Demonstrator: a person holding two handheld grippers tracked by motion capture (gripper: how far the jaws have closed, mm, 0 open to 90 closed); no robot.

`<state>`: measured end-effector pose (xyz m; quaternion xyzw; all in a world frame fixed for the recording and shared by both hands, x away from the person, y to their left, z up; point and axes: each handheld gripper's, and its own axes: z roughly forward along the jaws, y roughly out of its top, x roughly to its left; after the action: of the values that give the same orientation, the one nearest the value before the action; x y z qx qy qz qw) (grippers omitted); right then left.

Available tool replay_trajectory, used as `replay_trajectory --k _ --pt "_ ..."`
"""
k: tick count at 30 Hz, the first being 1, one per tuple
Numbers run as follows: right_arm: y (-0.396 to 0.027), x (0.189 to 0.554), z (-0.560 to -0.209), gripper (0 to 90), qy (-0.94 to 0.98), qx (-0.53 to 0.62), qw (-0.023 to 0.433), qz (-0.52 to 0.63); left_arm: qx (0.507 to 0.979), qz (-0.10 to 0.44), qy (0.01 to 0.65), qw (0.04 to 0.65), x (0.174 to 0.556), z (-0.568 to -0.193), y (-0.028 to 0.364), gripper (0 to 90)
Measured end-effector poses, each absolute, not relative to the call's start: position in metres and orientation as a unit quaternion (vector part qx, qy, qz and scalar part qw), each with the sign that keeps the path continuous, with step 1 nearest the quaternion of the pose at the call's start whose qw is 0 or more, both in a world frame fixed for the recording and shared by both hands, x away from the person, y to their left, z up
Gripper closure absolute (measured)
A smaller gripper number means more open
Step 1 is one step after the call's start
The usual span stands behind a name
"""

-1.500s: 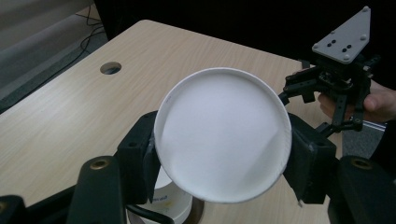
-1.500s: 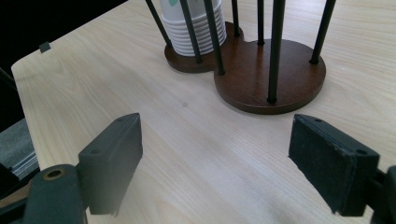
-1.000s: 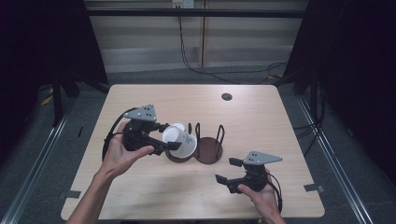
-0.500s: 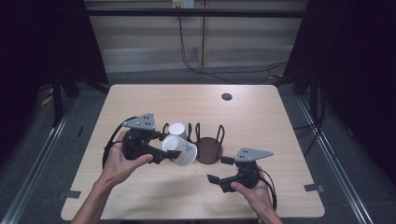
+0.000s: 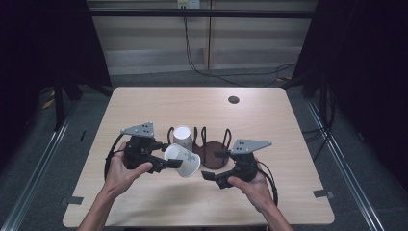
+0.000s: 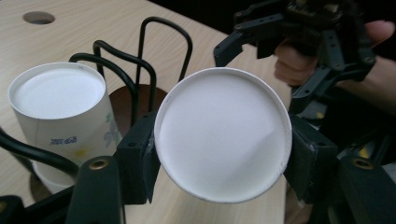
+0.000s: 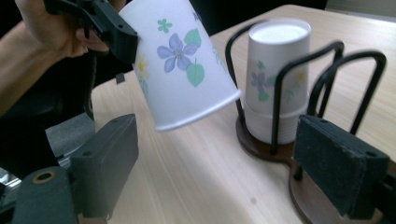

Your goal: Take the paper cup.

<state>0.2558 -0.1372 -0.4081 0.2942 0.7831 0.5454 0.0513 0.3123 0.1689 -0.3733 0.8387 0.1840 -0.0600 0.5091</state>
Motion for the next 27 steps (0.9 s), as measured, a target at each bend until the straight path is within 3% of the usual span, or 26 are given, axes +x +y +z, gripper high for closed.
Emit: replay_trajectory --k 6,17,27 --pt "-0.123 0.261 -0.407 13.5 0.779 0.275 0.036 0.562 0.825 -0.079 0.190 0.527 0.314 -0.376 0.178 36.8" --pt "-0.106 0.265 -0.420 13.8 0.788 0.253 0.008 0.562 0.858 -0.053 0.176 0.480 0.307 -0.378 0.161 36.8" --pt "-0.099 0.265 -0.429 13.8 0.794 0.236 -0.004 0.560 0.861 -0.075 0.152 0.479 0.299 -0.371 0.150 36.8"
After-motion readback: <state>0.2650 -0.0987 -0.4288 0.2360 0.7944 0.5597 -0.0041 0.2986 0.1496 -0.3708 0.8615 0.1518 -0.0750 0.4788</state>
